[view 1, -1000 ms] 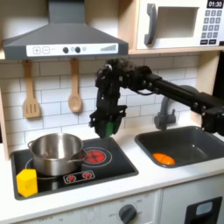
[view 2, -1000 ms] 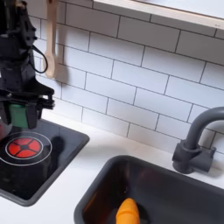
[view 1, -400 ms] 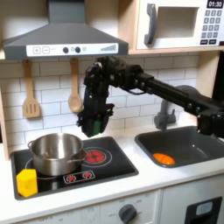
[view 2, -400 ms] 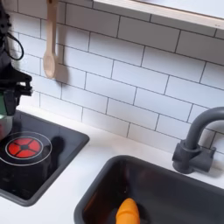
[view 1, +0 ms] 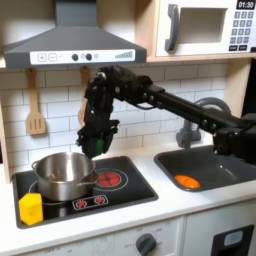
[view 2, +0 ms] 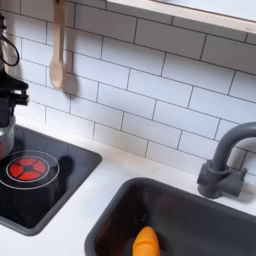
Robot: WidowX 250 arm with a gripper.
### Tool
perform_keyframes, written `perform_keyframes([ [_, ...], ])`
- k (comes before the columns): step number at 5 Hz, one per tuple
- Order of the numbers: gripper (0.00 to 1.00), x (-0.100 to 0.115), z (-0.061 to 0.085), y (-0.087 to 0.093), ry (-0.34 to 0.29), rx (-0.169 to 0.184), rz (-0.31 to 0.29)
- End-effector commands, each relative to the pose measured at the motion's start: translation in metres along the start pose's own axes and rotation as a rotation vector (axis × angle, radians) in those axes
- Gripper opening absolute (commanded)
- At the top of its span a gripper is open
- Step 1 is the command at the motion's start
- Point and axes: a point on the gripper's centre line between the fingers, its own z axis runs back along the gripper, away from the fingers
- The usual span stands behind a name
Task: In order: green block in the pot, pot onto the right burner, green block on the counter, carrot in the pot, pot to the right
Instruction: 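Put the green block in the pot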
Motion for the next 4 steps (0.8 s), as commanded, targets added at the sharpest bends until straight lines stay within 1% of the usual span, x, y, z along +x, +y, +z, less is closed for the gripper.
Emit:
perform_keyframes([
  [1,0.0,0.005,-0.003,0.019,0.002,0.03,0.032],
  [3,0.0,0.004,-0.011,0.032,0.015,0.037,0.058],
  [4,0.0,0.004,-0.019,0.033,0.027,0.049,0.061],
])
